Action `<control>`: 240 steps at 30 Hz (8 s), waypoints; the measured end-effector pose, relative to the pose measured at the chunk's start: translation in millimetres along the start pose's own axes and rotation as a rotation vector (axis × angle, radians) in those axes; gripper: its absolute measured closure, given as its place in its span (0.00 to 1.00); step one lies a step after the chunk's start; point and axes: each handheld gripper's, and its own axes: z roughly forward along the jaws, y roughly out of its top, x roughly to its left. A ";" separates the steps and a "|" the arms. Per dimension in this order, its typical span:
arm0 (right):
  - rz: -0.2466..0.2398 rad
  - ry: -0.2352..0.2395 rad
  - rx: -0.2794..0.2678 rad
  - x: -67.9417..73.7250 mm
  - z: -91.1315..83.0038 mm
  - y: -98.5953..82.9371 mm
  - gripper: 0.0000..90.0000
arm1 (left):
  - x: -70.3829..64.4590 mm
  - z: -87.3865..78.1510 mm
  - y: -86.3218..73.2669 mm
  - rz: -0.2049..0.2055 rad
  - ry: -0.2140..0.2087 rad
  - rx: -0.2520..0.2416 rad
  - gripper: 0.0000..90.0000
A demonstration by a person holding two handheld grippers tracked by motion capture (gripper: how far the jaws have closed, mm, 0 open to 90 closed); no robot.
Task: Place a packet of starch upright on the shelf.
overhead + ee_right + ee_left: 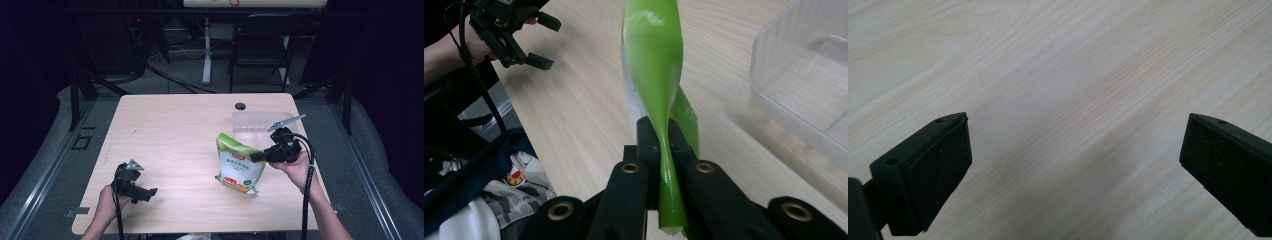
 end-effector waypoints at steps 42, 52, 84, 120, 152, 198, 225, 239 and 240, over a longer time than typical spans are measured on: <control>-0.006 -0.117 -0.105 -10.2 -67.1 32.9 1.00 | -0.2 0.4 0.1 0.000 0.000 0.004 0.00; 0.005 -0.146 -0.140 -16.2 -78.5 47.5 1.00 | -0.2 0.4 0.0 0.001 0.000 0.006 0.00; 0.090 -0.318 -0.203 -57.7 -110.4 86.2 1.00 | -0.4 1.0 0.2 0.000 -0.001 0.006 0.00; 0.218 -0.491 -0.229 -114.6 -101.0 66.4 1.00 | -0.6 2.0 0.3 0.004 -0.007 0.012 0.00; 0.202 -0.461 -0.259 -137.7 -61.2 43.4 1.00 | -0.5 1.7 0.1 0.006 -0.007 0.011 0.00; 0.270 -0.538 -0.198 -155.9 -62.3 13.7 0.98 | -1.0 1.2 0.1 0.006 -0.005 0.010 0.00; 0.278 -0.436 -0.176 -131.6 -85.1 -2.3 0.12 | -0.9 1.9 0.3 0.004 -0.009 0.011 0.00; 0.197 -0.348 -0.140 -79.4 -67.4 -32.8 0.00 | -1.7 2.0 0.6 0.009 -0.007 0.012 0.00; 0.192 -0.342 -0.139 -75.6 -65.1 -35.7 0.00 | -1.8 1.9 0.6 0.009 -0.007 0.011 0.00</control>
